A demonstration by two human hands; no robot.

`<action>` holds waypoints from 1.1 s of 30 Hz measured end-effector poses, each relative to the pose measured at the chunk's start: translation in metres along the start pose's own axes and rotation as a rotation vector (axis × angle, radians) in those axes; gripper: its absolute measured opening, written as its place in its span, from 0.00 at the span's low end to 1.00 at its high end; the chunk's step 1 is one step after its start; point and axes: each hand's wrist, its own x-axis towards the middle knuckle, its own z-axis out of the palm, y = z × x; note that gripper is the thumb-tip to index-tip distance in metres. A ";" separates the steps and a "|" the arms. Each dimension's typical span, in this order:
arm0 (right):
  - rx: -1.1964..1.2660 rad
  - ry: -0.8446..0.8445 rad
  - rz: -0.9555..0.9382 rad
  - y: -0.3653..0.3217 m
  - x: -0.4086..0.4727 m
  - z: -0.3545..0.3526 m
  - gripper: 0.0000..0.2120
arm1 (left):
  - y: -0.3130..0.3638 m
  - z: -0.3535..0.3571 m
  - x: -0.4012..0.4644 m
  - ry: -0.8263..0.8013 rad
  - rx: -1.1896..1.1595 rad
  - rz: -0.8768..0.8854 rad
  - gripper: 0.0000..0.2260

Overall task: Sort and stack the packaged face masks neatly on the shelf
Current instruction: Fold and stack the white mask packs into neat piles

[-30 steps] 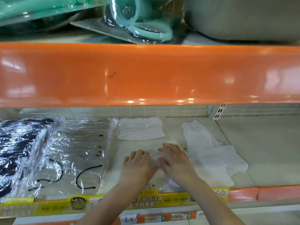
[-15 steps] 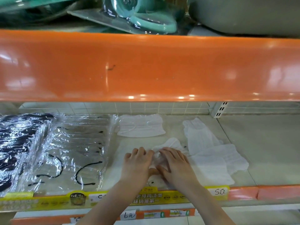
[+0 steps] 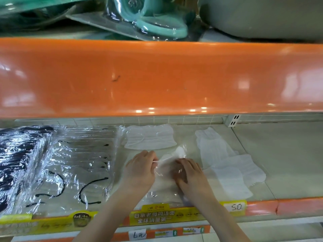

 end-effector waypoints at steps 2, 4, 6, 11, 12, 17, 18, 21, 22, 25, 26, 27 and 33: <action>0.087 0.043 0.057 0.000 0.005 -0.003 0.21 | -0.002 -0.010 0.000 0.033 -0.098 -0.018 0.05; 0.169 0.077 0.130 0.000 0.012 -0.009 0.21 | -0.008 -0.018 0.001 0.044 -0.183 -0.006 0.09; 0.249 0.106 0.170 0.001 0.019 -0.015 0.24 | -0.012 -0.027 0.003 0.046 -0.239 0.038 0.10; 0.400 0.137 0.258 -0.003 0.035 -0.029 0.26 | -0.022 -0.032 0.006 0.003 -0.408 0.012 0.12; 0.417 0.126 0.279 -0.003 0.038 -0.030 0.22 | -0.024 -0.028 0.005 -0.019 -0.410 -0.008 0.12; 0.492 0.133 0.329 -0.001 0.042 -0.032 0.07 | -0.032 -0.012 0.000 0.038 -0.459 -0.165 0.13; 0.534 0.151 0.335 0.000 0.042 -0.032 0.07 | -0.033 -0.011 0.000 0.087 -0.454 -0.203 0.14; 0.710 0.205 0.386 0.000 0.041 -0.032 0.09 | -0.039 -0.011 0.002 0.140 -0.510 -0.344 0.20; 0.765 0.216 0.411 -0.001 0.040 -0.032 0.09 | -0.041 -0.011 0.001 0.132 -0.551 -0.385 0.21; 0.906 0.247 0.492 0.001 0.038 -0.029 0.09 | -0.046 -0.010 -0.003 0.110 -0.472 -0.364 0.20; 0.955 0.256 0.524 0.001 0.039 -0.028 0.09 | -0.046 -0.009 -0.006 0.093 -0.303 -0.268 0.19; 1.013 0.264 0.555 0.002 0.039 -0.027 0.09 | -0.042 -0.009 -0.009 0.092 -0.116 -0.141 0.18; 1.413 0.319 0.644 -0.005 0.043 -0.026 0.09 | -0.009 -0.009 -0.003 -0.116 0.326 0.146 0.24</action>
